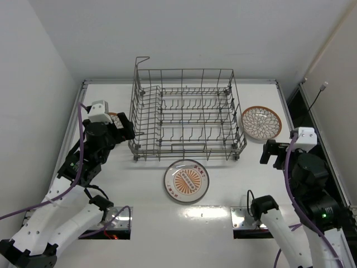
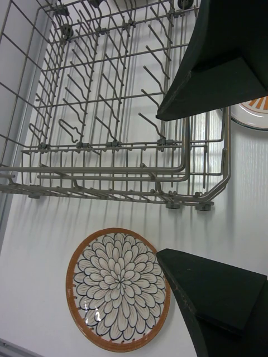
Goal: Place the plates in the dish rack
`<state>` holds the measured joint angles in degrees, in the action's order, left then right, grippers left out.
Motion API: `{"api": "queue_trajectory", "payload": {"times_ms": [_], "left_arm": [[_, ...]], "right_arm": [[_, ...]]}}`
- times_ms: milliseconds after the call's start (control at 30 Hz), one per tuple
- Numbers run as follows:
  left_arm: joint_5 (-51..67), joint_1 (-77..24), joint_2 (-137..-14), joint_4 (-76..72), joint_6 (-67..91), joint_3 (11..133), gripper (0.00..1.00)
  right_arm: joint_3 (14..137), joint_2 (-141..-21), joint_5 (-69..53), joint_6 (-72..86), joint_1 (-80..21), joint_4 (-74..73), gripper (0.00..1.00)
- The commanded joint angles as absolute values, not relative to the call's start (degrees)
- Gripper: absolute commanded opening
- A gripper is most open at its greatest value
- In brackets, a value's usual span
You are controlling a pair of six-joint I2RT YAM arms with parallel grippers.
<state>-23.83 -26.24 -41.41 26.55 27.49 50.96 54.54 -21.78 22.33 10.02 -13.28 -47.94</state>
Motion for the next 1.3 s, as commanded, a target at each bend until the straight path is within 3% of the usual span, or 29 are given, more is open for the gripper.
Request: {"api": "queue_trajectory", "payload": {"times_ms": [0, 233, 400, 633, 1033, 1267], "left_arm": [[-24.43, -26.72, -40.52, 25.58, 27.77, 53.26, 1.00], [-23.91, -26.72, -40.52, 25.58, 27.77, 53.26, 1.00], [-23.91, -26.72, -40.52, 25.58, 27.77, 53.26, 1.00], [-23.38, -26.72, -40.52, 25.58, 27.77, 53.26, 1.00], [-22.85, -26.72, -41.04, 25.58, 27.25, 53.26, 1.00], [-22.32, -26.72, -41.57, 25.58, 27.25, 53.26, 1.00]], "right_arm": [[53.96, -23.12, 21.62, 9.32, -13.62, -45.44, 1.00], [53.96, -21.36, 27.59, 12.21, -16.25, -45.97, 1.00], [49.75, -18.90, 41.92, 22.32, -17.40, -46.67, 1.00], [61.33, -41.37, 51.40, 29.69, -17.40, -50.35, 1.00], [78.90, -70.73, 37.98, 28.57, -9.50, -46.23, 0.99], [81.47, -82.52, 23.50, 25.05, 6.20, -45.18, 0.90]]}}
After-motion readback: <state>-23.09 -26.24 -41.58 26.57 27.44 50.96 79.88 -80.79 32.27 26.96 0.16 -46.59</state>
